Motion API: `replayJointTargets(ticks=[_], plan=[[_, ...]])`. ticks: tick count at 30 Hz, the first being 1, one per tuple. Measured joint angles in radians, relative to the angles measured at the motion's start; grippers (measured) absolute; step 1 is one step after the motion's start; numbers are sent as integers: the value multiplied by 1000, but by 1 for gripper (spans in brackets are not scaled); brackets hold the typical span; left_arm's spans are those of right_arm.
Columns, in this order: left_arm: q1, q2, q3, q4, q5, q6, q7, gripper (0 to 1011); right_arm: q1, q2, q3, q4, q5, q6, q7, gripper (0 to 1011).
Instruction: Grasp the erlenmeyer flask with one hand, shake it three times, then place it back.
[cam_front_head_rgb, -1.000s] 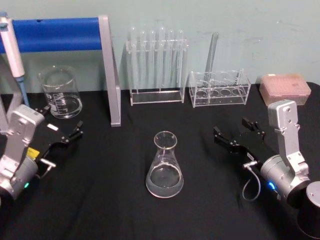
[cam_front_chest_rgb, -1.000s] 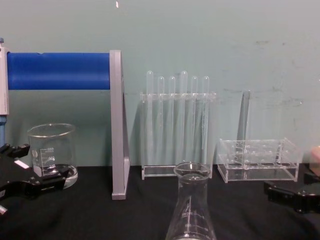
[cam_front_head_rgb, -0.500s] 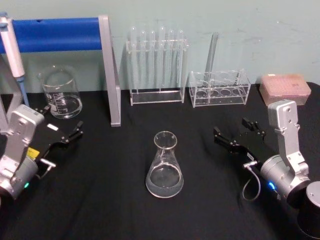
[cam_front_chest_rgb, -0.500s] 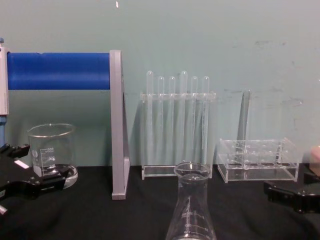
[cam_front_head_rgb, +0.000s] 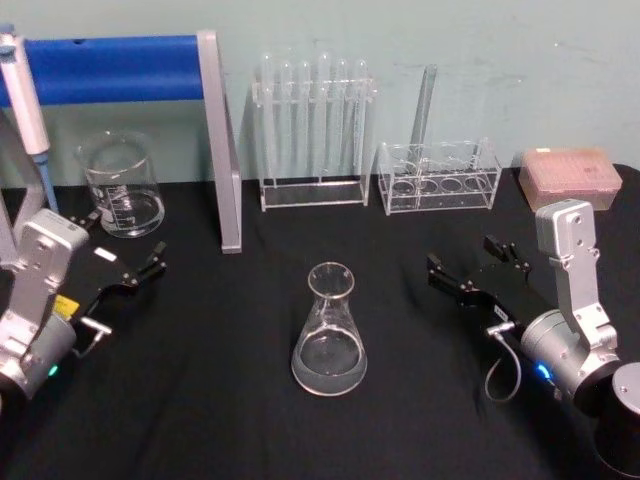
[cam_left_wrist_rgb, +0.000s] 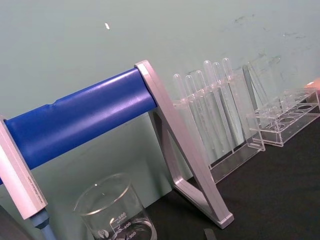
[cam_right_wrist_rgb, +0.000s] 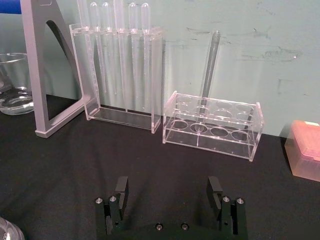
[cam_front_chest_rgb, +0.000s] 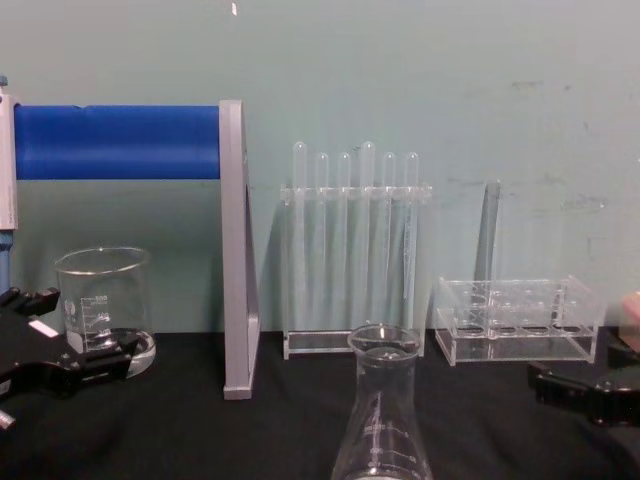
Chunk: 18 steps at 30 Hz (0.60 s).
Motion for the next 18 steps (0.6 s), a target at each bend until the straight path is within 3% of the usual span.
replayJointTargets(ticks=[18], plan=[[0, 0, 0, 0, 0, 0, 0, 1001, 0, 0, 0, 0, 0, 0, 0, 1000]])
